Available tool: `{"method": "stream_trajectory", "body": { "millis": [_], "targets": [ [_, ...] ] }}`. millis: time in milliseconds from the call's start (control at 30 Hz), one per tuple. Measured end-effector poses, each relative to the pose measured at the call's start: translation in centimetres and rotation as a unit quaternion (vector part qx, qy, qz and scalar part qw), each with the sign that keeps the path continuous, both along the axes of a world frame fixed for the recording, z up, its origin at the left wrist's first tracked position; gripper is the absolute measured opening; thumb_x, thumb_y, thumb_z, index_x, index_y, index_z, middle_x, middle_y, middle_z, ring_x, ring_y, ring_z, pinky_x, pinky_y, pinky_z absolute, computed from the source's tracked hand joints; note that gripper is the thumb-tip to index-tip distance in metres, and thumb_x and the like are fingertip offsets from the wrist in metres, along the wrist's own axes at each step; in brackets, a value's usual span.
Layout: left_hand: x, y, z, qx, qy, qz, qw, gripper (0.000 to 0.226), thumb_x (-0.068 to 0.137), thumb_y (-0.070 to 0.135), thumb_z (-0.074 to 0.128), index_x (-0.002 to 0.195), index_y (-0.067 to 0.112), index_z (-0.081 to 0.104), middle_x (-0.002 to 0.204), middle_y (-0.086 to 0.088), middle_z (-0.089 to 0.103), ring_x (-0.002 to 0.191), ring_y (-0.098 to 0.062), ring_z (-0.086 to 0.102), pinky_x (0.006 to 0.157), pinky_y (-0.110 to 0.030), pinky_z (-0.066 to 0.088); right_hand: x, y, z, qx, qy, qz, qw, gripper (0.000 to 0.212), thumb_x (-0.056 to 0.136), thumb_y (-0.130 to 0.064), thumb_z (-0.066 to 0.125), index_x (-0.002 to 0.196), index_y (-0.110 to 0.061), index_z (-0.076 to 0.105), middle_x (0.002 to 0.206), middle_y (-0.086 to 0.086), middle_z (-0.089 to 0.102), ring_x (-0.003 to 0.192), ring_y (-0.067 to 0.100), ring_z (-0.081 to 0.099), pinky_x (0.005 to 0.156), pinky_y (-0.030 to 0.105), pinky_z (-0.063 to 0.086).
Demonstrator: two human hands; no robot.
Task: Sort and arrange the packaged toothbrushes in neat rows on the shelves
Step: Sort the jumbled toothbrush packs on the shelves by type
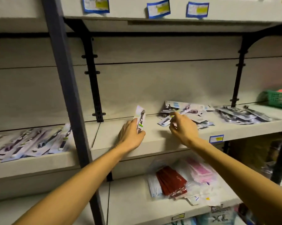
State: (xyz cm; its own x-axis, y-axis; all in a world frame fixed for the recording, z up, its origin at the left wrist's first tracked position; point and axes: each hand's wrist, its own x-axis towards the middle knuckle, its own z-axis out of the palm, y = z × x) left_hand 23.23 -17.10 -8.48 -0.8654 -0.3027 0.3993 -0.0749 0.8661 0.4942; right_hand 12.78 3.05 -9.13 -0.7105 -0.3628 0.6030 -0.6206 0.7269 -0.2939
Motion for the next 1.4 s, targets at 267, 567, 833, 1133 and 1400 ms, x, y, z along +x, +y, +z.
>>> {"method": "stream_trajectory", "body": {
  "millis": [267, 567, 833, 1133, 1400],
  "targets": [
    [-4.9, -0.7, -1.7, -0.077, -0.118, 0.061, 0.988, 0.049, 0.092, 0.061, 0.039, 0.096, 0.021, 0.068, 0.096, -0.006, 0.068, 0.089, -0.032, 0.062, 0.077, -0.038, 0.053, -10.6, -0.9, 1.2, 0.213, -0.021, 0.01, 0.977, 0.07, 0.088, -0.037, 0.065, 0.149, -0.02, 0.037, 0.148, 0.007, 0.045, 0.134, 0.031, 0.039, 0.105, 0.044, 0.043],
    [-7.2, -1.8, -2.0, -0.147, -0.163, 0.117, 0.969, 0.065, 0.095, 0.068, 0.03, 0.126, 0.022, 0.063, 0.122, -0.007, 0.059, 0.117, -0.031, 0.051, 0.091, -0.041, 0.04, -12.6, -1.6, 0.9, 0.23, 0.046, 0.034, 0.972, 0.036, 0.089, -0.025, 0.059, 0.124, -0.026, 0.063, 0.126, 0.003, 0.066, 0.116, 0.029, 0.056, 0.087, 0.036, 0.048],
    [-12.8, 2.6, 0.7, -0.183, -0.044, -0.008, 0.982, 0.051, 0.096, 0.049, 0.05, 0.138, 0.02, 0.051, 0.146, 0.002, 0.046, 0.131, -0.024, 0.047, 0.102, -0.037, 0.04, -12.4, 4.7, 1.6, 0.068, 0.136, 0.072, 0.986, 0.034, 0.089, -0.02, 0.067, 0.123, -0.026, 0.066, 0.13, -0.002, 0.063, 0.115, 0.026, 0.058, 0.077, 0.04, 0.055],
    [-22.0, 8.3, 0.4, -0.255, -0.029, -0.119, 0.959, 0.061, 0.093, 0.012, 0.048, 0.152, 0.022, 0.037, 0.155, 0.0, 0.042, 0.137, -0.025, 0.043, 0.106, -0.037, 0.039, -15.8, 13.9, -0.3, 0.002, 0.151, 0.019, 0.988, 0.043, 0.087, -0.005, 0.07, 0.128, -0.018, 0.066, 0.135, 0.004, 0.061, 0.12, 0.025, 0.059, 0.09, 0.037, 0.054],
    [-25.3, 9.3, 0.9, -0.293, -0.034, -0.15, 0.944, 0.052, 0.099, 0.019, 0.049, 0.15, 0.022, 0.041, 0.151, -0.001, 0.043, 0.134, -0.025, 0.042, 0.108, -0.037, 0.037, -16.3, 14.4, -1.0, -0.04, 0.062, 0.044, 0.996, 0.048, 0.079, -0.007, 0.078, 0.125, -0.016, 0.066, 0.127, 0.001, 0.063, 0.113, 0.018, 0.058, 0.095, 0.032, 0.051]
  ]
}}
